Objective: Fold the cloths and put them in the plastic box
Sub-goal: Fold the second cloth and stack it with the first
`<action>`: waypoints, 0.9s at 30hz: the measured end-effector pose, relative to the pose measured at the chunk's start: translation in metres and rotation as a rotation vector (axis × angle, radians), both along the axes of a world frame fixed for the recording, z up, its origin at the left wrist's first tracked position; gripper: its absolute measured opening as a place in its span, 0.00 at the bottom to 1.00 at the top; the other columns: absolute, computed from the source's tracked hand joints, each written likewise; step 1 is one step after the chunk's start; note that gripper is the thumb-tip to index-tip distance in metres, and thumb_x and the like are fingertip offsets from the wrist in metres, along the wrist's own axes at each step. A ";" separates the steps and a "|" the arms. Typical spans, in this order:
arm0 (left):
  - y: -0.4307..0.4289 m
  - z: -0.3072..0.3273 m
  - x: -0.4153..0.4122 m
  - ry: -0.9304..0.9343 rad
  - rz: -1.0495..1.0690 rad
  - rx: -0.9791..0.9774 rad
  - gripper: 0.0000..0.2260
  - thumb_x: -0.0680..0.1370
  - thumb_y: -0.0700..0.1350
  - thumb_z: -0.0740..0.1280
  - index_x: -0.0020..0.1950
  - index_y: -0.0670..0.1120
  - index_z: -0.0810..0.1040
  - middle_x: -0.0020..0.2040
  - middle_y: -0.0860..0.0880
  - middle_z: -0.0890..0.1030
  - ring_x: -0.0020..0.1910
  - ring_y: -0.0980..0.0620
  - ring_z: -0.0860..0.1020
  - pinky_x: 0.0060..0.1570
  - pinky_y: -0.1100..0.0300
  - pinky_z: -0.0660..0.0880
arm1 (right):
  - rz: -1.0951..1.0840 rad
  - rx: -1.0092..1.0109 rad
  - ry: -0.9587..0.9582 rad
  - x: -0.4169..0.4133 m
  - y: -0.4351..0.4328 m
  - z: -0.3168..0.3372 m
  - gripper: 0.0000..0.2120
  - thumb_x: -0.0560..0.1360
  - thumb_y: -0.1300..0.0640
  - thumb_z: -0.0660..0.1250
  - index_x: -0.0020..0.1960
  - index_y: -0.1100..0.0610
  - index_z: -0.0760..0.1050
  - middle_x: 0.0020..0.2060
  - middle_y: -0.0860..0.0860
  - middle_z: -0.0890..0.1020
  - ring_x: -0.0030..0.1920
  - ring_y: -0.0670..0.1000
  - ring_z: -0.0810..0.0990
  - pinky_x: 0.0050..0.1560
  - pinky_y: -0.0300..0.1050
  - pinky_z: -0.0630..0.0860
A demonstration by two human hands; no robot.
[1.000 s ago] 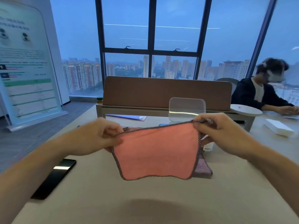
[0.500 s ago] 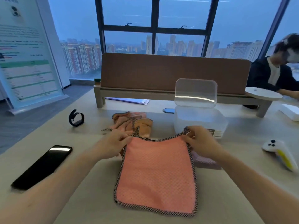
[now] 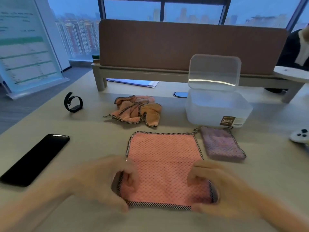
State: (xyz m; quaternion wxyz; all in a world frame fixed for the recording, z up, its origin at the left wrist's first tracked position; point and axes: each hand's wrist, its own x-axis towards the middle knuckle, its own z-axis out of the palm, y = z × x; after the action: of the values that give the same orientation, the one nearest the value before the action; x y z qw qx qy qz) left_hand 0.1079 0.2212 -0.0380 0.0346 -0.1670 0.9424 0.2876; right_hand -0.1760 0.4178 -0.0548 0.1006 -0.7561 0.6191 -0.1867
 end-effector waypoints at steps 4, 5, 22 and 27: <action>0.003 -0.007 -0.002 0.104 -0.075 -0.013 0.05 0.73 0.51 0.76 0.44 0.53 0.81 0.43 0.57 0.80 0.43 0.57 0.78 0.42 0.63 0.75 | 0.023 0.016 0.050 0.001 0.007 -0.003 0.15 0.67 0.45 0.75 0.51 0.44 0.76 0.47 0.37 0.76 0.48 0.39 0.76 0.50 0.39 0.75; 0.004 -0.009 -0.003 0.117 -0.086 -0.100 0.05 0.76 0.50 0.74 0.43 0.54 0.79 0.42 0.57 0.79 0.41 0.59 0.77 0.40 0.67 0.72 | 0.023 0.004 0.061 0.002 0.007 -0.004 0.13 0.67 0.50 0.74 0.50 0.45 0.76 0.46 0.38 0.76 0.47 0.39 0.75 0.48 0.40 0.75; 0.000 -0.010 -0.011 0.438 0.298 0.077 0.06 0.80 0.44 0.70 0.52 0.54 0.75 0.34 0.54 0.78 0.33 0.58 0.72 0.37 0.58 0.72 | -0.385 -0.234 -0.687 -0.017 -0.015 -0.001 0.09 0.79 0.56 0.69 0.40 0.54 0.78 0.31 0.50 0.79 0.33 0.50 0.76 0.41 0.62 0.76; -0.031 -0.002 -0.051 0.488 0.588 0.098 0.03 0.82 0.50 0.67 0.52 0.51 0.78 0.43 0.49 0.83 0.42 0.48 0.80 0.44 0.56 0.73 | -0.645 -0.099 -0.688 -0.040 -0.062 0.016 0.12 0.80 0.50 0.69 0.42 0.56 0.80 0.33 0.55 0.80 0.32 0.50 0.74 0.34 0.57 0.82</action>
State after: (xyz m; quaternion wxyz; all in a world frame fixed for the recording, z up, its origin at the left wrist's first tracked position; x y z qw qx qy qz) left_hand 0.0566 0.1897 -0.0402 -0.2669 -0.3551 0.8199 0.3611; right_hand -0.2157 0.3561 -0.0383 0.2007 -0.4232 0.7435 -0.4773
